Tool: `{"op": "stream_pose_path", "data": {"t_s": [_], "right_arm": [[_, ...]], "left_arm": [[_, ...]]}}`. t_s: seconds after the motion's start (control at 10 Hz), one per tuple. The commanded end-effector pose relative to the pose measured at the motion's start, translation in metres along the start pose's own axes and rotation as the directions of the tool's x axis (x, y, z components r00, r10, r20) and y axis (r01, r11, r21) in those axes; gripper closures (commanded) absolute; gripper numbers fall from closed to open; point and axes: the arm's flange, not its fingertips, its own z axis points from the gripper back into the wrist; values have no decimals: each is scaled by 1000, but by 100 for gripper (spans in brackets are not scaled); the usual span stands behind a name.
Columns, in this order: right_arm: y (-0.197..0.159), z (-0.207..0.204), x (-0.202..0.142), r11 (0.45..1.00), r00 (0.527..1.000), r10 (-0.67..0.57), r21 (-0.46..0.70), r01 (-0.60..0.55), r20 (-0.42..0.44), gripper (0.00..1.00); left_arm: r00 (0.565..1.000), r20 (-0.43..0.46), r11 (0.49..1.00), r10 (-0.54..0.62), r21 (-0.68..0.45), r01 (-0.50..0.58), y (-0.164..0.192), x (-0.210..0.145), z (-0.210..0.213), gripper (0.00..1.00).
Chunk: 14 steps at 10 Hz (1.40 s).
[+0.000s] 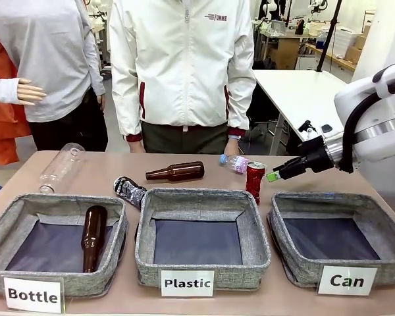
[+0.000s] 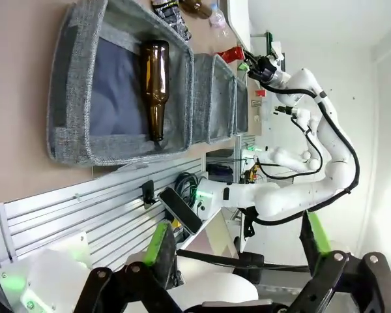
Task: Sort the can waste into the basket.
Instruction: Pick up the can waste from the table and place it in the right Fabric basket.
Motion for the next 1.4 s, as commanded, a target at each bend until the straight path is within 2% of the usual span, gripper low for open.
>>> {"op": "stream_pose_path", "data": {"t_s": [0.0, 0.3, 0.4, 0.5, 0.7, 1.0, 1.1, 1.2, 1.3], "right_arm": [[4, -1, -6, 999, 999, 36, -8, -36, -30, 0], [7, -5, -19, 991, 992, 123, 53, -121, -37, 0], [11, -8, -21, 984, 987, 159, 84, -159, 2, 0], [10, -12, -21, 982, 986, 168, 90, -167, 3, 0], [8, -20, -19, 971, 976, 211, 107, -215, 50, 0], [3, -37, -11, 968, 975, 216, 113, -222, 59, 0], [5, -30, -10, 970, 974, 218, 98, -223, 52, 0], [14, 1, -12, 970, 970, 230, 55, -235, 83, 0], [30, 42, -13, 974, 968, 226, -37, -224, 105, 0]], "left_arm": [[999, -21, 999, -40, -22, 40, -6, 8, -40, 0], [997, -55, 997, -48, -71, 44, -14, 26, -102, 0], [999, 4, 999, -39, -34, 39, -14, 26, -115, 0], [996, -66, 997, -64, -50, 61, -21, 41, -63, 0], [996, -66, 997, -64, -50, 61, -21, 41, -63, 0], [996, -66, 997, -64, -50, 61, -21, 41, -63, 0], [996, -66, 997, -64, -50, 61, -21, 41, -63, 0], [996, -66, 997, -64, -50, 61, -21, 41, -63, 0], [996, -66, 997, -64, -50, 61, -21, 41, -63, 0]]}}
